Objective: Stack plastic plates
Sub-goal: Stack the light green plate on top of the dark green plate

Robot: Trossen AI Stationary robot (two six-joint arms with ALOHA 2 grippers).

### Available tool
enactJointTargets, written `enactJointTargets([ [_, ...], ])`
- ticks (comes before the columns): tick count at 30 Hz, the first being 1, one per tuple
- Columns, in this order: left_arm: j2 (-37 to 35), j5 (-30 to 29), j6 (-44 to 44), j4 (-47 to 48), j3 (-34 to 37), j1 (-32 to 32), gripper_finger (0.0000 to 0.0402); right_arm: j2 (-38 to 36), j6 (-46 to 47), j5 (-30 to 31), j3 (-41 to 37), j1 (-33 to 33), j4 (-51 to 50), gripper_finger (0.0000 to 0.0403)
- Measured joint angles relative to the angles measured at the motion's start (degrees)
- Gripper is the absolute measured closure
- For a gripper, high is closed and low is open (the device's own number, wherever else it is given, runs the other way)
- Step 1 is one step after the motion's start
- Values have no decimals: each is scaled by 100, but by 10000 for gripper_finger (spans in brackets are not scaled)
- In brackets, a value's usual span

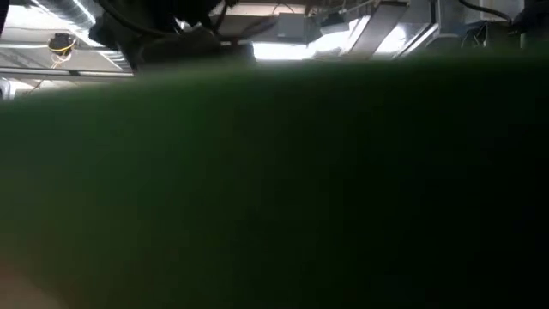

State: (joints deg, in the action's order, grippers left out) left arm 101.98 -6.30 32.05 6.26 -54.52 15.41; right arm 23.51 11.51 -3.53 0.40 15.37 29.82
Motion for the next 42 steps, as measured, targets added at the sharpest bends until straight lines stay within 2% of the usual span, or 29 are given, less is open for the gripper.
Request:
enactJointTargets([
  [4,100,406,88,44,2,-134,227,0,-20,2,0,3,0,235],
  [17,236,457,-257,-58,0,-152,232,0,-131,10,0,3,-38,235],
  [34,244,446,-738,-358,2,-180,350,0,-131,160,0,1,-175,235],
  [42,241,447,-734,-391,2,-180,384,0,-129,160,0,-1,-175,235],
])
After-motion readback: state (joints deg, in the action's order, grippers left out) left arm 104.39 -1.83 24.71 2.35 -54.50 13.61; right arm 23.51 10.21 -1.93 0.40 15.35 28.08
